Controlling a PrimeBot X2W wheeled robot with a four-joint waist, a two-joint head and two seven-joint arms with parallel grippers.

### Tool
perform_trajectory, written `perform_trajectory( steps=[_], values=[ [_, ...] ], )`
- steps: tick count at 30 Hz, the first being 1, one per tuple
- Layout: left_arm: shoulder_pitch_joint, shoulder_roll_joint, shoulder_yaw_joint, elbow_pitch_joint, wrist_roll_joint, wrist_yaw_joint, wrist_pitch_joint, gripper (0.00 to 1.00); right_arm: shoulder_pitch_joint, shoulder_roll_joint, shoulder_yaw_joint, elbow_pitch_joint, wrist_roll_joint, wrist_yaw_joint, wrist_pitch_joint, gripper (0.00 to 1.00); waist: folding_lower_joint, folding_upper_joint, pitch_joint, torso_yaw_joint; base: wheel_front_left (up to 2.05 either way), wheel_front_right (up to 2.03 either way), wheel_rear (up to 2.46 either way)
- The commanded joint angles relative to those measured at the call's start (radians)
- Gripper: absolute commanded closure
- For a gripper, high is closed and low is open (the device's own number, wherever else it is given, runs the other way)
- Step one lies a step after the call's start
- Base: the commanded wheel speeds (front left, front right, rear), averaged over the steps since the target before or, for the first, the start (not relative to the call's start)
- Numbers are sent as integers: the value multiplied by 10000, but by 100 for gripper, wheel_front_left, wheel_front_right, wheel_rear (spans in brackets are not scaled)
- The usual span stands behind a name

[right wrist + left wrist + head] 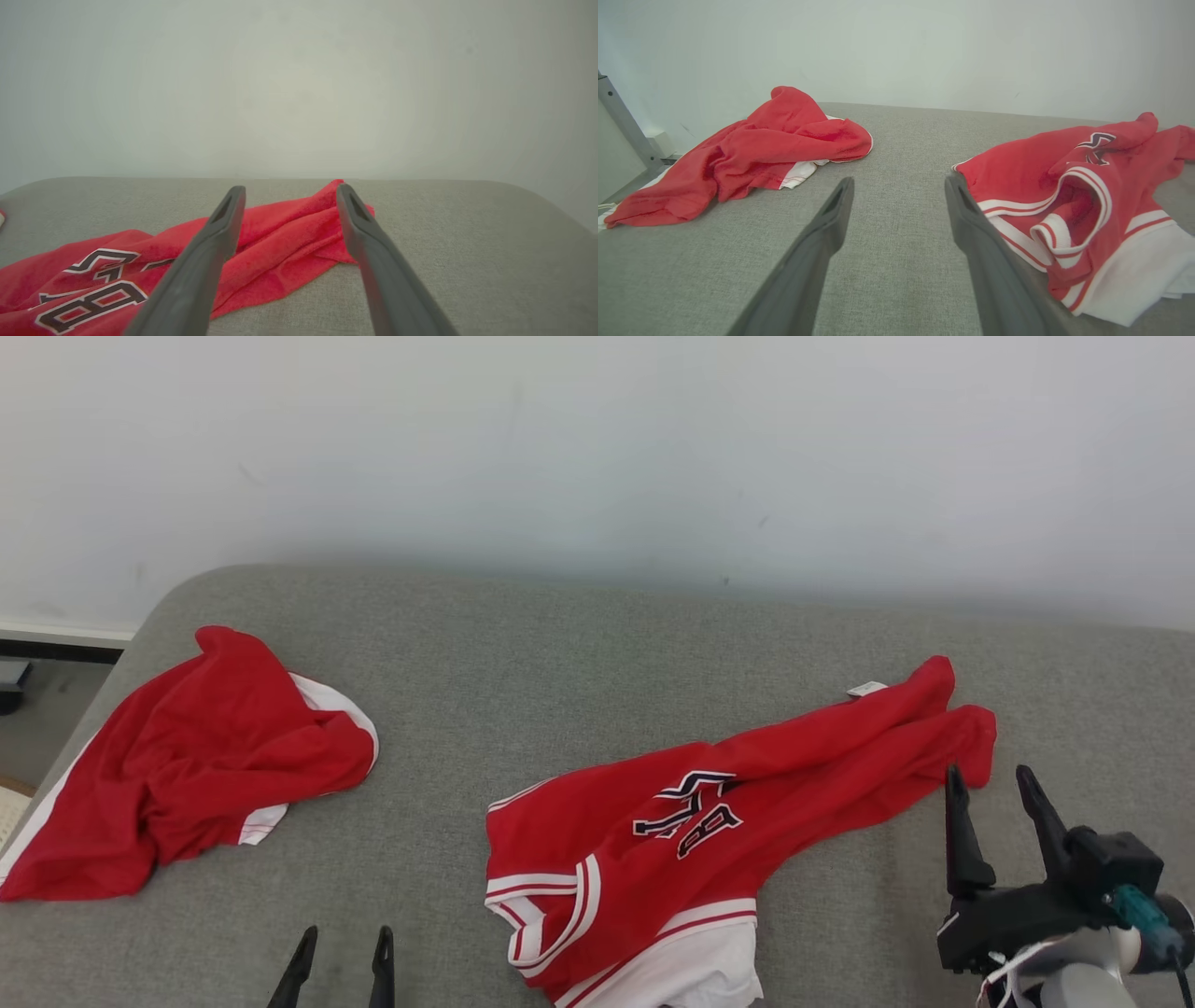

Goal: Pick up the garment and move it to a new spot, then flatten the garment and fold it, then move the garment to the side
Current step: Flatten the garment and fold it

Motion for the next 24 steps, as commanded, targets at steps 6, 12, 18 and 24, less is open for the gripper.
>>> perform_trajectory(
  steps=[6, 12, 18, 24],
  values=[
    [77, -430, -372, 406, -55, -314, 43, 0, 1416, 750, -508, -1421, -372, -23, 0, 0, 0, 0, 366, -415, 0, 0, 0],
    [292, -771, -758, 777, -246, -561, 132, 0, 1662, 933, -596, -1678, -342, -23, 61, 0, 0, 0, 575, -545, 0, 0, 0],
    [-63, -1222, -1550, 1568, -170, -1109, 335, 0, 1615, 999, -485, -1662, -270, -23, 113, 0, 0, 0, 696, -703, 0, 0, 0],
    [-458, -1702, -1991, 2342, -264, -1475, 352, 0, 1502, 1022, -393, -1655, -252, -23, 151, 0, 0, 0, 773, -970, 0, 0, 0]
  ],
)
